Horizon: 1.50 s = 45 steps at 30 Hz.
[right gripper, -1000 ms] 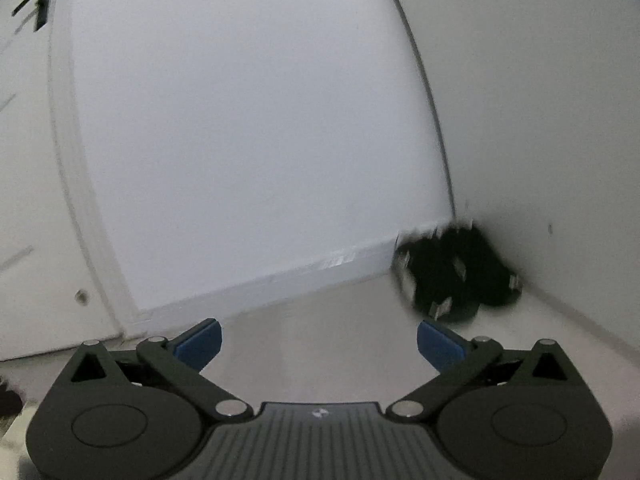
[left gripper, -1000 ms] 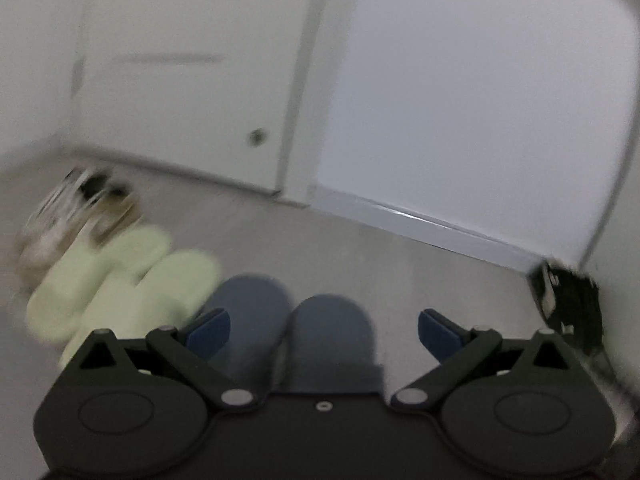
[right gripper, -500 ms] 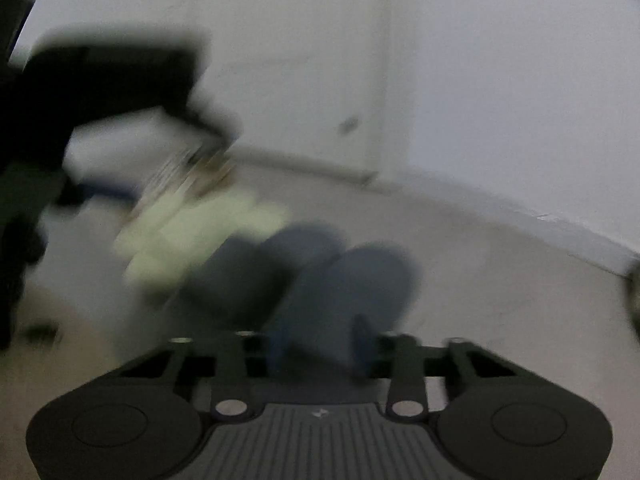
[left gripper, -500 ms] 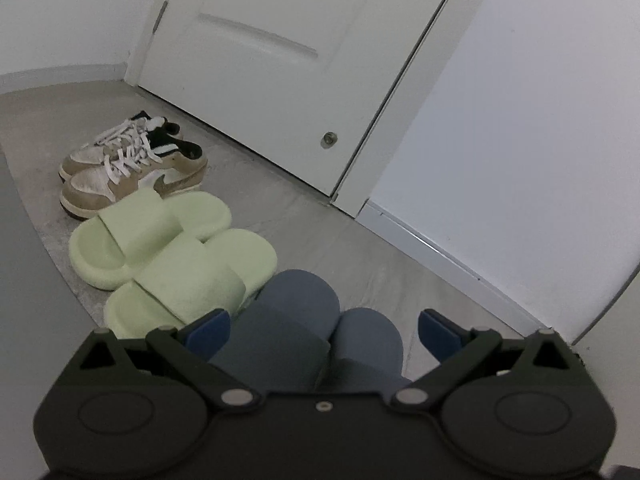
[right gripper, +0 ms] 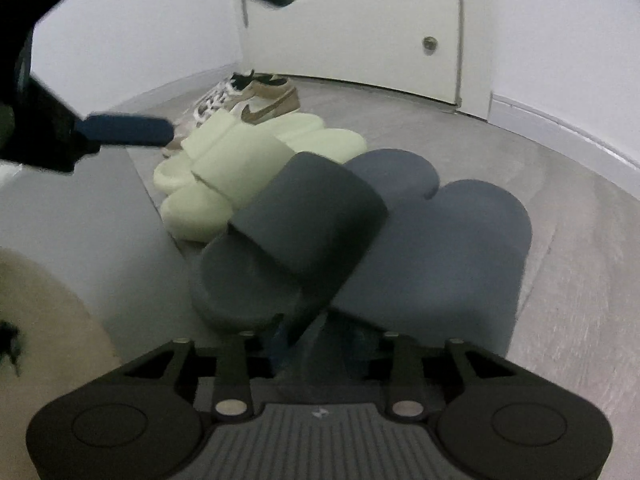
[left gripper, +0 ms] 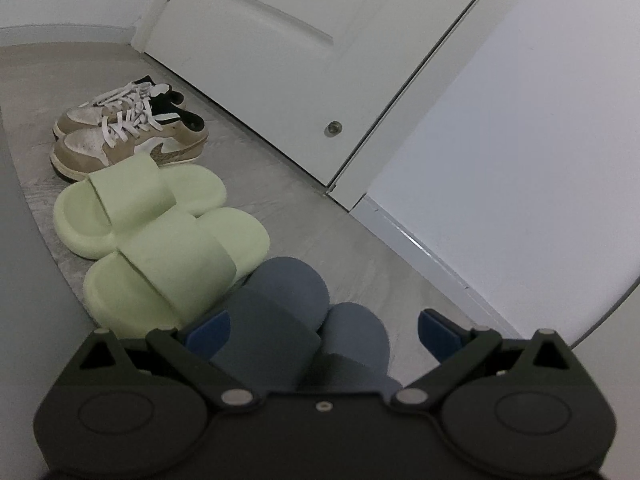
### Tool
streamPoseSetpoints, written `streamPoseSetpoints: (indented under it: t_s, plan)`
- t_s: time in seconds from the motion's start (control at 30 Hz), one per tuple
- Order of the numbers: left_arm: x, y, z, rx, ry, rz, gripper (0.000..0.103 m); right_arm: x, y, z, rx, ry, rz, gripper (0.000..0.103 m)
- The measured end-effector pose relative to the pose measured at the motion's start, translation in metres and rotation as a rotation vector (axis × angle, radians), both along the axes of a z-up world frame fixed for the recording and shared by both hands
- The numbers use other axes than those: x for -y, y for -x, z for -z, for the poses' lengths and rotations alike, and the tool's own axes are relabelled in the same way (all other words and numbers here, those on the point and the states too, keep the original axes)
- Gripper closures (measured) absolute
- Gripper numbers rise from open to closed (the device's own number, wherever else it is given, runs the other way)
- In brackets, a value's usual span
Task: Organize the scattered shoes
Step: 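Reach the right tool back to the grey slides, then grasp both grey slides by their straps with the right tool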
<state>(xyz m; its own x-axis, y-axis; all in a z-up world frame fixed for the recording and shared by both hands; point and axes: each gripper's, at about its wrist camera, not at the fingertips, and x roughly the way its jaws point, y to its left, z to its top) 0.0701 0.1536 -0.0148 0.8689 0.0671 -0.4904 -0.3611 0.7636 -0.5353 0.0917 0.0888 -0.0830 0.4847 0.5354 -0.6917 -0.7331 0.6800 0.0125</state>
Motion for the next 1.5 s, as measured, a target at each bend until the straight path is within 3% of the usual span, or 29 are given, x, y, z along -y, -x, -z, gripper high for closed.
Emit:
streamPoseSetpoints:
  t_s: [0.13,0.33,0.4,0.47,0.53,0.83,1.03,1.23,1.33,1.5]
  plan:
    - [0.003,-0.009,0.000,-0.014,-0.036,-0.017,0.001,0.001,-0.003,-0.001,-0.002,-0.022,0.025,0.059]
    - [0.001,-0.042,-0.002,-0.161,-0.192,-0.028,0.001,0.005,-0.020,0.001,0.017,-0.059,0.178,0.057]
    - [0.001,-0.048,0.001,-0.209,-0.214,-0.027,0.001,0.004,-0.018,0.000,0.015,-0.071,0.149,0.048]
    - [0.001,-0.054,0.007,-0.253,-0.212,-0.018,0.001,-0.003,-0.008,0.002,0.042,-0.049,0.081,0.031]
    - [0.001,-0.057,0.012,-0.287,-0.210,-0.019,0.001,-0.008,-0.005,0.004,0.065,-0.026,0.051,0.029]
    - [-0.011,-0.053,0.023,-0.275,-0.097,-0.058,0.001,-0.017,-0.018,0.015,0.124,-0.033,0.146,0.031]
    - [-0.009,-0.052,0.022,-0.265,-0.087,-0.066,0.001,0.004,-0.025,0.014,0.164,-0.053,0.309,0.051]
    - [-0.005,-0.055,0.021,-0.268,-0.107,-0.039,0.001,0.006,-0.030,0.020,0.198,-0.065,0.287,0.050]
    - [-0.005,-0.056,0.023,-0.272,-0.097,-0.043,0.001,0.011,-0.035,0.024,0.199,-0.079,0.291,0.042]
    - [-0.002,-0.059,0.025,-0.283,-0.108,-0.030,0.001,0.011,-0.040,0.028,0.226,-0.076,0.286,0.038]
